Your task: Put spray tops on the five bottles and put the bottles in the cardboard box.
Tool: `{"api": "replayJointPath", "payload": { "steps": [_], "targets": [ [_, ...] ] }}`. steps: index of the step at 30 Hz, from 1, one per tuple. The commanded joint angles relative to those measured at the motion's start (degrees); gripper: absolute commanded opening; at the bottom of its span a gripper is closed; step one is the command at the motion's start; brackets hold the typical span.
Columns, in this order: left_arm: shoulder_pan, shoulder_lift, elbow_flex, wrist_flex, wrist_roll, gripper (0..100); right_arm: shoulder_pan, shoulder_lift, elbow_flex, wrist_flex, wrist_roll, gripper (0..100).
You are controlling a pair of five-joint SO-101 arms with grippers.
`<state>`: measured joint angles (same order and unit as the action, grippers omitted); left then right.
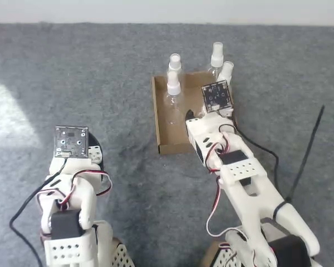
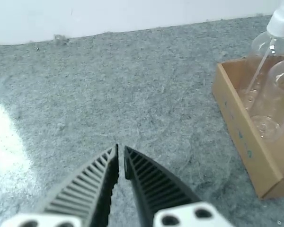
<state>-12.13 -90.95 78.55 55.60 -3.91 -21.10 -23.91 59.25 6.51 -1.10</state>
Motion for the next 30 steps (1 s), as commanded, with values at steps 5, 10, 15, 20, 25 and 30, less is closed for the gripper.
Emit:
{"api": "replayJointPath", "payload": {
  "steps": [5, 10, 15, 20, 25, 30],
  "targets": [
    [0.18, -0.53, -0.4, -1.23, 0.53, 1, -0.13, -0.84, -7.47, 4.62, -0.09, 35.1],
    [0.18, -0.53, -0.31, -1.23, 0.53, 1, -0.13, -0.84, -7.47, 4.62, -0.09, 35.1],
    [0.18, -0.53, -0.31, -1.23, 0.53, 1, -0.04, -3.3, -8.44, 5.14, -0.09, 35.1],
    [0.18, -0.53, -0.31, -1.23, 0.53, 1, -0.04, -11.21, -13.45, 14.81, 0.0, 35.1],
    [0.26, -0.53, -0.31, -1.23, 0.53, 1, 0.48, -21.41, -18.55, 27.47, 0.0, 35.1],
    [-0.09, -0.62, -0.31, -1.41, 0.62, 1, 0.75, -31.6, -17.58, 45.93, -0.09, 35.0]
  ]
}}
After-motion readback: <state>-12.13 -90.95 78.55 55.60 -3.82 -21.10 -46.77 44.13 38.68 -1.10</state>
